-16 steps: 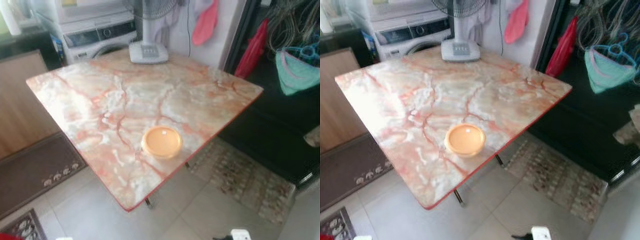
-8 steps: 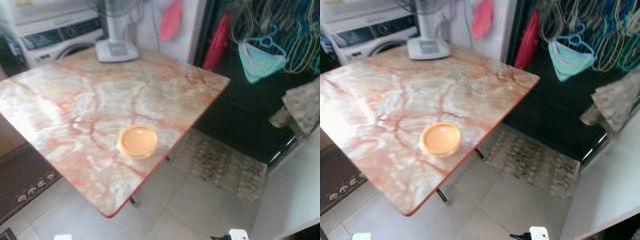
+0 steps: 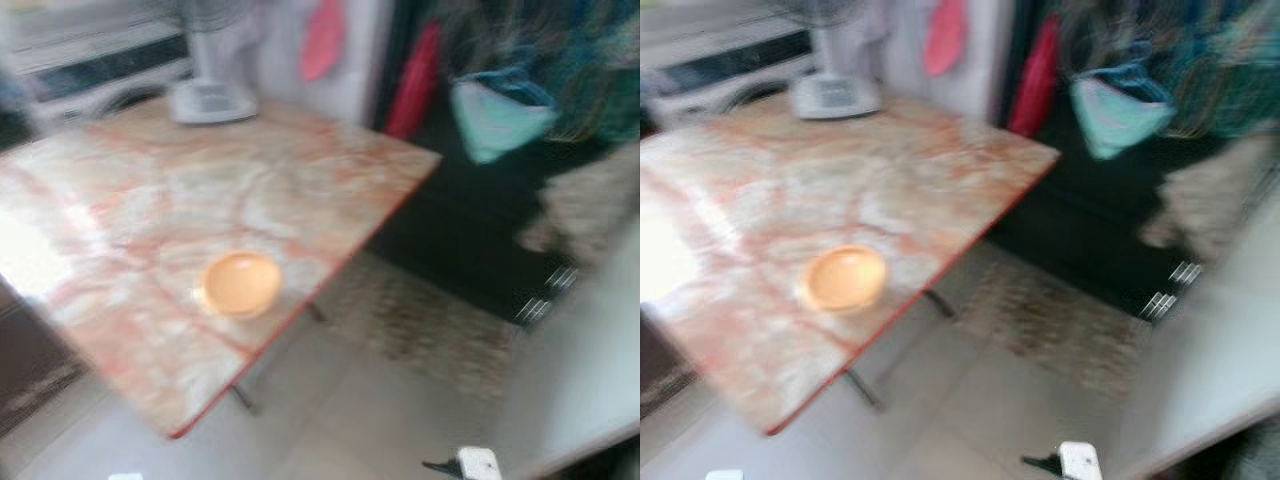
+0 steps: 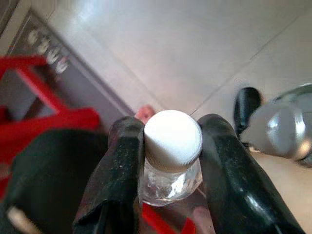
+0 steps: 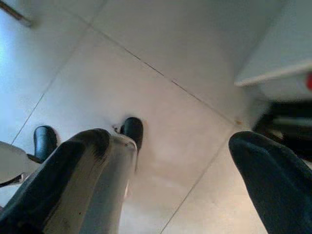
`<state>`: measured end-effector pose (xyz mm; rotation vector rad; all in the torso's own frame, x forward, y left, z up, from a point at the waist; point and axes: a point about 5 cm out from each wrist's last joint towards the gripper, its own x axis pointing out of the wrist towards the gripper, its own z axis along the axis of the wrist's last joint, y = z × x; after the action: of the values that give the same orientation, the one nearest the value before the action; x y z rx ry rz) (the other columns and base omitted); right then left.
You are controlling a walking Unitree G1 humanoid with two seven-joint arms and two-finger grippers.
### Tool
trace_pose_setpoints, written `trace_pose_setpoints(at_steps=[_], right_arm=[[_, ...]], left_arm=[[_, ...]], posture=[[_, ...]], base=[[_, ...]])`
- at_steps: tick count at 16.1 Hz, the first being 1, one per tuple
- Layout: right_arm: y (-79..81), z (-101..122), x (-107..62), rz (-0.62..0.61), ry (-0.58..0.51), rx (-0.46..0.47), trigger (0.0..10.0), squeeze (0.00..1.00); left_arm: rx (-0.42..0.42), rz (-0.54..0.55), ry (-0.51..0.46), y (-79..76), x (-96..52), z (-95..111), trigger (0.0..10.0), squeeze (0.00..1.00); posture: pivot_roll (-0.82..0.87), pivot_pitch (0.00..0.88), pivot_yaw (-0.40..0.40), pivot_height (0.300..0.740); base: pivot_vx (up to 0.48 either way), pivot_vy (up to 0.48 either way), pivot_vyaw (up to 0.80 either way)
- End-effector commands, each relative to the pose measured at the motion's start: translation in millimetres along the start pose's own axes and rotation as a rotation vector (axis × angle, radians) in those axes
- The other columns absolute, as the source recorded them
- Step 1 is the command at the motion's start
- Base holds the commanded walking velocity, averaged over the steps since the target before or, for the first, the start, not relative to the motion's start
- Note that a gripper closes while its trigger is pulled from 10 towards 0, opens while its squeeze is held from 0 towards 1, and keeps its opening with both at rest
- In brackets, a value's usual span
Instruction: Restocking fridge
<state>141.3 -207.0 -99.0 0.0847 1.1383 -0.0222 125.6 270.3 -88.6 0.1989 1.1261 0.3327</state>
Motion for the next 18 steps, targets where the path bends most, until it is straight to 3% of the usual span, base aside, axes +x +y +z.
trace_pose_setpoints(at_steps=[1, 14, 18], right_arm=[[-6.3, 0.3, -1.3, -0.015, 0.0, -0.008, 10.0, 0.0], [-7.0, 1.8, -1.3, -0.013, 0.003, -0.019, 10.0, 0.0], [-9.0, 0.3, -2.1, -0.014, -0.012, 0.008, 10.0, 0.0]], left_arm=[[0.005, -0.015, 0.005, -5.2, -0.1, 0.4, 10.0, 0.0], [-0.011, -0.023, 0.024, -7.4, -0.3, -1.6, 10.0, 0.0], [-0.047, -0.033, 0.018, -9.7, -0.6, -1.6, 10.0, 0.0]], posture=[[0.13, 0.0, -0.013, 0.74], [0.14, 0.0, -0.023, 0.74], [0.13, 0.0, -0.027, 0.74]], base=[[0.0, -0.469, -0.8], [0.0, 0.0, -0.8], [0.0, 0.0, 0.0]])
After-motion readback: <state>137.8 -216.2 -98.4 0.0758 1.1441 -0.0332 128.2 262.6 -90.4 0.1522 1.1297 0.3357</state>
